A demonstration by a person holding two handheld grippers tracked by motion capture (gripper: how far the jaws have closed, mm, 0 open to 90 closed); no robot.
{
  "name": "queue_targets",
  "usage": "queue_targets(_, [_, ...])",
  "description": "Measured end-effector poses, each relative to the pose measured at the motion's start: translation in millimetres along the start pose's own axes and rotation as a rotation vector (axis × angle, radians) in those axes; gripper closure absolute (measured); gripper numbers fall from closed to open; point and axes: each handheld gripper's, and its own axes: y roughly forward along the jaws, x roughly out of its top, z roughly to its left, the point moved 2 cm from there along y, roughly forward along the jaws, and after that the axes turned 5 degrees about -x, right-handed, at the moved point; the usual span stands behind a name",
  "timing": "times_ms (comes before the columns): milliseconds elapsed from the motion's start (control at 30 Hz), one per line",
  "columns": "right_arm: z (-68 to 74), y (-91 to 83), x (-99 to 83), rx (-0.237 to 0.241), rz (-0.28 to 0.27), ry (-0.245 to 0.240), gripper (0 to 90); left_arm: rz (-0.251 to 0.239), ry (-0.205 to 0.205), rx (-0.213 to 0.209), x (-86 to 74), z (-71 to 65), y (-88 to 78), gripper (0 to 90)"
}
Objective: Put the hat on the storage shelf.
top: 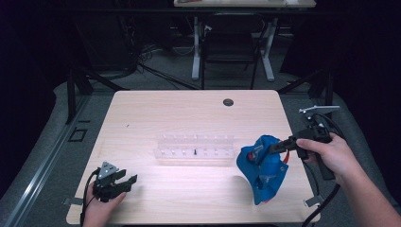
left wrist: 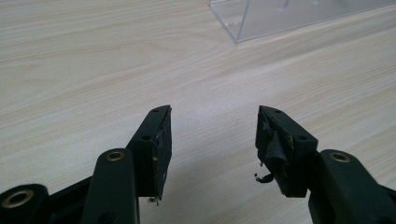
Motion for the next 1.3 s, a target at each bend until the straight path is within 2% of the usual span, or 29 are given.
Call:
queue_targets(133, [1.5,-5.7,0.9,0.023,-0.011,-0.008,90.0,0.001,0.001,0.0,0.0,0.0,0.0,46.2])
queue_targets(300, [3.8,-16.0,4.4,0.045,-0.059,-0.006,90.0,0.005,0.007,-0.001,0.4,-0.6,0.1,46.2])
queue_targets(500, [7.5,-18.6,8.2,0.079,-0.085,0.005,90.0,0.006,0.006,-0.001,0.2,-0.5,0.6,46.2])
queue_targets(600, [9.9,-19.2,9.6,0.081,-0.091,0.001,90.0,0.006,0.008,0.001,0.1,-0.8,0.9,46.2])
queue_targets(700, [17.3,-20.5,13.3,0.114,-0.11,-0.002,90.0,0.007,0.012,-0.004,0.3,-1.4,0.9,46.2])
queue_targets(967, [32.3,-19.7,21.9,0.136,-0.148,-0.009,90.0,0.004,0.015,-0.004,0.4,-2.1,0.9,46.4])
queue_targets(1300, [52.3,-9.4,36.5,0.161,-0.152,-0.028,90.0,-0.007,0.014,-0.009,0.9,-3.5,0.6,46.7])
